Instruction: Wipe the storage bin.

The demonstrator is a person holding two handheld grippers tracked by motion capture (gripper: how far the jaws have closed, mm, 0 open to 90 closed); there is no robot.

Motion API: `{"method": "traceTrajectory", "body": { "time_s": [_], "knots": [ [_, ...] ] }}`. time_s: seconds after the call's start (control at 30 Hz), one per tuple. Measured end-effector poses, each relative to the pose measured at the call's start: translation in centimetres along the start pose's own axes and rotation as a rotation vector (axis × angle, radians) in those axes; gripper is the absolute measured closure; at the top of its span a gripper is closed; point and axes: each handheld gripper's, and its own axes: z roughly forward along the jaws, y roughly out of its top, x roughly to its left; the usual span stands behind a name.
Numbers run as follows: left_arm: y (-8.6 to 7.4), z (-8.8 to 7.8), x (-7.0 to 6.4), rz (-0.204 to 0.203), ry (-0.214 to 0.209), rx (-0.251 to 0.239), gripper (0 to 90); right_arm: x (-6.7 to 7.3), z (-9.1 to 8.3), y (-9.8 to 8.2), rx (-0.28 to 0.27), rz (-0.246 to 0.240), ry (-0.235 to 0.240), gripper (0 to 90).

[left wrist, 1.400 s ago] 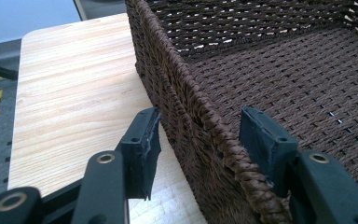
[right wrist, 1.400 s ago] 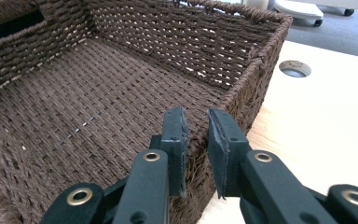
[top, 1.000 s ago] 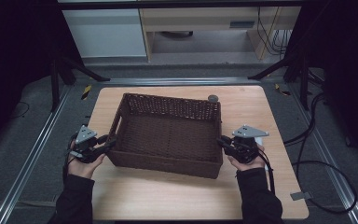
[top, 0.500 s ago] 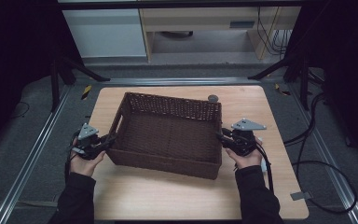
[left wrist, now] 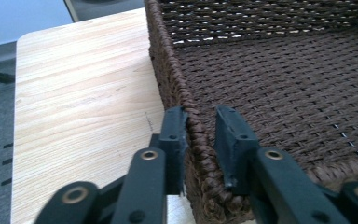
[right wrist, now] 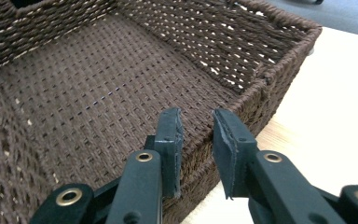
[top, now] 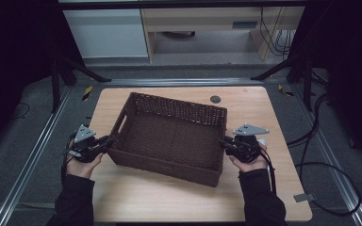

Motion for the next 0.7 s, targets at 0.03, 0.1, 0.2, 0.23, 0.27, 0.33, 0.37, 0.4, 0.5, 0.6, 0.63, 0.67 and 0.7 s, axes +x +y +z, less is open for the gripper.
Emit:
{"method": "traceTrajectory", "body": {
  "time_s": [0.03, 0.1, 0.2, 0.23, 0.27, 0.33, 0.37, 0.4, 0.5, 0.6, 0.63, 0.67, 0.7],
  "knots": [
    [0.0, 0.1, 0.0, -0.006, -0.004, 0.001, 73.4, 0.0, 0.0, 0.1, -0.006, 0.004, 0.001, 67.9],
    [0.1, 0.3, 0.1, -0.010, 0.007, 0.002, 74.3, -0.2, 0.1, 0.4, -0.034, -0.003, -0.018, 63.9],
    [0.3, 0.7, 0.4, -0.013, 0.023, -0.003, 76.0, -0.5, 0.8, 0.7, -0.054, -0.017, -0.060, 64.3],
    [0.3, 0.8, 0.4, -0.017, 0.024, -0.005, 76.4, -0.6, 1.0, 0.7, -0.052, -0.020, -0.073, 64.7],
    [0.3, 0.8, 0.5, -0.018, 0.022, -0.008, 76.6, -0.8, 1.3, 0.6, -0.047, -0.019, -0.079, 64.8],
    [0.3, 0.7, 0.6, -0.011, 0.015, -0.015, 75.8, -1.0, 1.7, 0.4, -0.055, -0.007, -0.065, 65.7],
    [0.2, 0.6, 0.6, -0.009, 0.014, -0.022, 75.2, -1.0, 1.7, 0.4, -0.053, -0.002, -0.061, 67.7],
    [0.2, 0.4, 0.6, -0.003, 0.015, -0.028, 74.0, -0.9, 1.7, 0.4, -0.049, -0.006, -0.060, 69.1],
    [0.2, -0.2, 0.5, 0.003, 0.015, -0.047, 72.7, -0.7, 1.5, 0.4, -0.036, -0.006, -0.057, 69.6],
    [0.2, -0.3, 0.6, 0.000, 0.010, -0.043, 74.3, -0.6, 1.1, 0.4, -0.012, -0.002, -0.040, 69.6],
    [0.2, -0.2, 0.6, 0.002, 0.017, -0.044, 74.9, -0.5, 0.9, 0.4, -0.004, -0.002, -0.035, 69.5],
    [0.2, -0.1, 0.6, -0.003, 0.022, -0.044, 75.3, -0.3, 0.7, 0.4, 0.005, -0.003, -0.028, 69.3],
    [0.2, -0.1, 0.6, -0.004, 0.027, -0.043, 76.3, -0.1, 0.4, 0.4, 0.019, -0.005, -0.019, 68.9]
  ]
}}
